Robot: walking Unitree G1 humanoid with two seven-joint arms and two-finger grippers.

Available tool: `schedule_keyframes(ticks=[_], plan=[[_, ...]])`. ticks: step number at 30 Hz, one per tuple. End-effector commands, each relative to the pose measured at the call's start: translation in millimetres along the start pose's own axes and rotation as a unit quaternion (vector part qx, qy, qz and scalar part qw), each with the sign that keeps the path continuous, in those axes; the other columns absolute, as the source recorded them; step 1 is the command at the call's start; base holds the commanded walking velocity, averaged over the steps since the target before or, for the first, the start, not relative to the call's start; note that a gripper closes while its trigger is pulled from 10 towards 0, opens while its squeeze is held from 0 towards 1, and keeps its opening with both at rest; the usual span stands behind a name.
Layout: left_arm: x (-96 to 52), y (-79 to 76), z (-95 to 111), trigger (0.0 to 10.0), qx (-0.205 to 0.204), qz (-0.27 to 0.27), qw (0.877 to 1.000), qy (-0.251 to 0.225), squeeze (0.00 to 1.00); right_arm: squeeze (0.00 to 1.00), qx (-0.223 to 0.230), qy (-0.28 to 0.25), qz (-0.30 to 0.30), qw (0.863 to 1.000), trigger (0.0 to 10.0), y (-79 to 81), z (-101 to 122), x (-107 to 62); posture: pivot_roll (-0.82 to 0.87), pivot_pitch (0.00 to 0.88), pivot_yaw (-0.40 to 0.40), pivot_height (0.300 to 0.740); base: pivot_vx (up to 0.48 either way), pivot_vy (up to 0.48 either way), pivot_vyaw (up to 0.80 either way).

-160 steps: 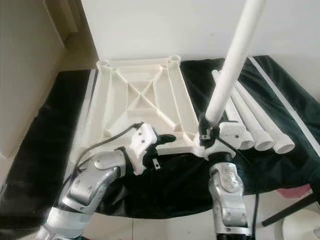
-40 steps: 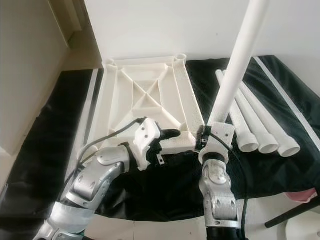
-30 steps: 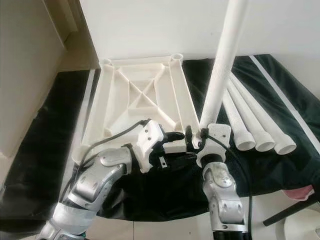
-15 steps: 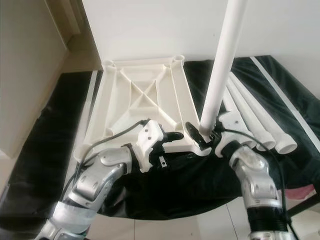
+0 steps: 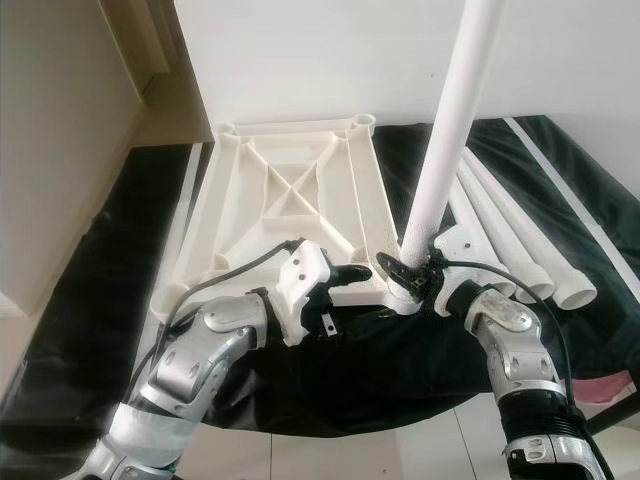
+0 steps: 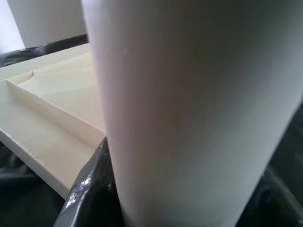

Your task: Building children table

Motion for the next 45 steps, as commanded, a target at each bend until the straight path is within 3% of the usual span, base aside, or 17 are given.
schedule_keyframes(ticks=[1, 3, 4, 15, 19, 22, 24, 26, 27, 29, 30, 32, 33, 34, 36, 45], plan=[[-0.4, 2.1, 0.3, 10.0, 0.003, 0.013, 1.0, -0.003, 0.0, 0.0, 0.003, 0.017, 0.007, 1.0, 0.0, 1.8, -9.6, -2.8, -0.1, 0.0, 0.039, 0.74, 0.0, 0.0, 0.0], [-0.4, 2.1, 0.3, 10.0, 0.003, 0.013, 1.0, -0.003, 0.0, 0.0, 0.003, 0.017, 0.007, 1.0, 0.0, 1.8, -9.6, -2.8, -0.1, 0.0, 0.039, 0.74, 0.0, 0.0, 0.0], [-0.6, 2.3, 0.7, 10.0, 0.004, 0.012, 1.0, -0.003, 0.0, 0.0, 0.014, 0.025, 0.001, 1.0, 10.0, 3.6, -14.3, -5.0, -0.1, 0.0, 0.043, 0.74, 0.0, 0.0, 0.0], [-0.9, 1.1, 0.8, 10.0, 0.004, 0.007, 1.0, 0.0, 0.0, 0.0, 0.067, 0.062, -0.103, 0.991, 10.0, 9.8, -26.2, -3.2, -0.11, 0.0, 0.047, 0.74, 0.0, 0.0, 0.0], [-1.1, 0.1, 0.1, 10.0, 0.001, 0.006, 1.0, 0.0, 0.0, 0.0, 0.097, 0.062, -0.151, 0.982, 10.0, 15.8, -19.7, -1.4, -0.12, 0.0, 0.046, 0.74, 0.0, 0.0, 0.0], [-1.0, -1.0, -0.4, 10.0, -0.001, 0.004, 1.0, 0.0, 0.0, 0.0, 0.117, 0.072, -0.224, 0.965, 10.0, 16.8, -16.0, -3.7, -0.12, 0.0, 0.043, 0.74, 0.0, 0.0, 0.0], [-1.0, -1.0, -0.4, 10.0, -0.001, 0.004, 1.0, 0.0, 0.0, 0.0, 0.117, 0.072, -0.224, 0.965, 10.0, 16.8, -16.0, -3.7, -0.12, 0.0, 0.043, 0.74, 0.0, 0.0, 0.0], [-1.2, -1.2, -0.8, 10.0, -0.002, 0.004, 1.0, 0.0, 0.0, 0.0, 0.126, 0.085, -0.283, 0.947, 10.0, 16.2, -17.5, -8.3, -0.12, 0.002, 0.044, 0.74, 0.0, 0.0, 0.0], [-1.2, -1.2, -0.8, 10.0, -0.002, 0.004, 1.0, 0.0, 0.0, 0.0, 0.126, 0.085, -0.283, 0.947, 10.0, 16.2, -17.5, -8.3, -0.12, 0.002, 0.044, 0.74, 0.0, 0.0, 0.0], [-1.5, -1.2, -1.5, 10.0, -0.002, 0.003, 1.0, 0.001, 0.0, 0.0, 0.138, 0.106, -0.371, 0.912, 10.0, 16.0, -22.7, -15.5, -0.12, 0.005, 0.041, 0.74, 0.0, 0.0, 0.0], [-1.5, -1.2, -1.5, 10.0, -0.002, 0.003, 1.0, 0.001, 0.0, 0.0, 0.138, 0.106, -0.371, 0.912, 10.0, 16.0, -22.7, -15.5, -0.12, 0.005, 0.041, 0.74, 0.0, 0.0, 0.0], [-1.9, -1.2, -1.7, 10.0, -0.003, 0.003, 1.0, 0.002, 0.0, 0.0, 0.166, 0.117, -0.412, 0.888, 10.0, 22.8, -25.4, -17.3, -0.12, 0.006, 0.04, 0.74, 0.0, 0.0, 0.0], [-1.9, -1.2, -1.7, 10.0, -0.003, 0.003, 1.0, 0.002, 0.0, 0.0, 0.166, 0.117, -0.412, 0.888, 10.0, 22.8, -25.4, -17.3, -0.12, 0.006, 0.04, 0.74, 0.0, 0.0, 0.0], [-2.2, -0.9, -1.7, 10.0, -0.006, 0.003, 1.0, 0.001, 0.0, 0.0, 0.185, 0.108, -0.39, 0.895, 10.0, 38.5, -20.1, -7.9, -0.12, 0.004, 0.039, 0.74, 0.0, 0.0, 0.0], [-2.3, -0.7, -1.8, 10.0, -0.006, 0.003, 1.0, 0.001, 0.0, 0.0, 0.189, 0.101, -0.379, 0.9, 10.0, 43.0, -16.1, -4.7, -0.12, 0.004, 0.04, 0.74, 0.0, 0.0, 0.0], [-1.3, 0.6, -0.9, 10.0, -0.005, 0.0, 1.0, 0.001, 0.0, 0.0, 0.186, 0.103, -0.395, 0.894, 10.0, 39.2, -9.1, -6.8, -0.12, 0.0, 0.04, 0.74, 0.0, 0.0, 0.0]])
Point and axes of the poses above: a point about 5 cm out from each wrist's last joint towards the gripper, its own x axis pointing out of the wrist towards the gripper, its own z axis along the axis of the wrist's last joint, y = z × x, the point moved 5 cm from there along x, pointing out of the wrist towards the gripper, and after that the axes turned 9 degrees about -x, right-handed, at the moved point
